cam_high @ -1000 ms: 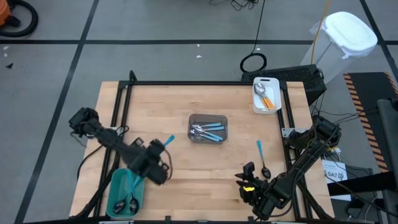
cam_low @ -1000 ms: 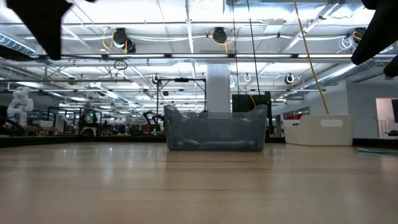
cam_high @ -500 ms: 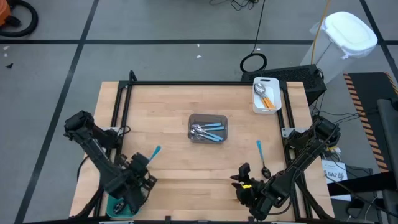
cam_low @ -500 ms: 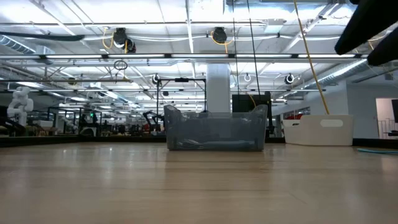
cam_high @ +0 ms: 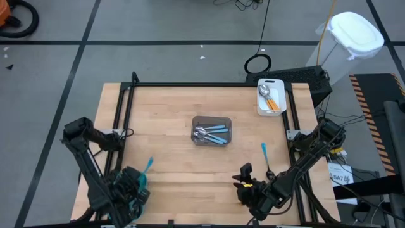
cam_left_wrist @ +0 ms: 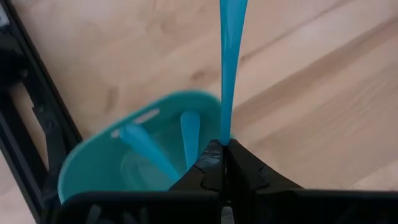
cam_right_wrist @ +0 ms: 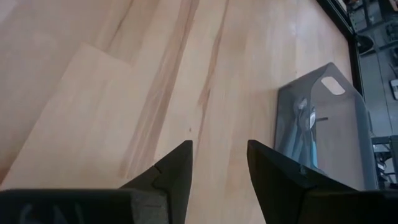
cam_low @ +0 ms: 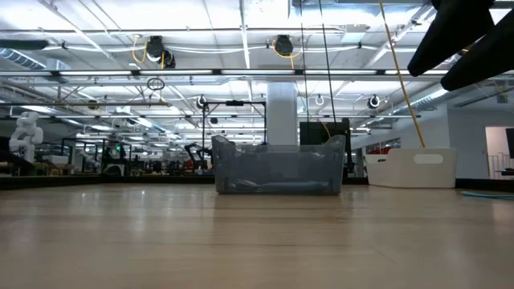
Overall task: Sort silverware by color (type)
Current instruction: Put the left dark blue spoon into the blue bin
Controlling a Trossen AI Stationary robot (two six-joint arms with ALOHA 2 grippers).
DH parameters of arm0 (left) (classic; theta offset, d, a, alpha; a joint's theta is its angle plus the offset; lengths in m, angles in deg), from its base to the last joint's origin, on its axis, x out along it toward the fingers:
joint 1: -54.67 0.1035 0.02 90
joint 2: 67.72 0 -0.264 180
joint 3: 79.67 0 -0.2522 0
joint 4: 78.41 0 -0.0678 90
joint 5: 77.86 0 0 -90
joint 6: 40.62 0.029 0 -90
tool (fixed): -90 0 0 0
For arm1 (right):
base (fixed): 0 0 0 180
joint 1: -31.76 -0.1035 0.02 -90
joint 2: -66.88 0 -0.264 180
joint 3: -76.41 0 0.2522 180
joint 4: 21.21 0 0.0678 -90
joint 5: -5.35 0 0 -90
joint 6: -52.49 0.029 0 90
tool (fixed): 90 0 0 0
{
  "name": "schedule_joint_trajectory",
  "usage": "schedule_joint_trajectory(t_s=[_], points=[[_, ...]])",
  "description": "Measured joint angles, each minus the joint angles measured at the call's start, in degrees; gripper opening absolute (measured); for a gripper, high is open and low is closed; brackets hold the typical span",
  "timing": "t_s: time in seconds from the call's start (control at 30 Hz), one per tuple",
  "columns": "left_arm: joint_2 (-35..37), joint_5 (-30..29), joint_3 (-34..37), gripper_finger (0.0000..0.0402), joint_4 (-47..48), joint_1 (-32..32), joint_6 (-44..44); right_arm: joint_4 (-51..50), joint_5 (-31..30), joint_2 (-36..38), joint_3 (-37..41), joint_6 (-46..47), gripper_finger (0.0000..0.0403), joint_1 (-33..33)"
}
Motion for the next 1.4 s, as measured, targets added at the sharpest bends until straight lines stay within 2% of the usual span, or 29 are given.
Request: schedule_joint_trajectory(t_s=[0.17, 0.53, 1.07, 1.4], points=[[-3.4, 3.2, 0.0, 0.0005, -2.2, -1.5, -1.0, 0.4, 0.1, 0.0, 0.0, 0.7, 0.0146, 0.0], [-8.6, 3.6, 0.0, 0.0005, -5.9, -4.1, -1.7, 1.1, 2.5, 0.0, 0.0, 4.7, 0.0146, 0.0], [-8.9, 6.0, -3.9, 0.0005, -6.6, -8.1, -2.7, 1.1, 6.3, 0.0, 0.0, 9.7, 0.0146, -0.2], [-13.4, 9.6, -3.9, 0.0005, -6.8, -8.2, -2.6, 1.1, 6.3, 0.0, 0.0, 9.7, 0.0146, -0.2]])
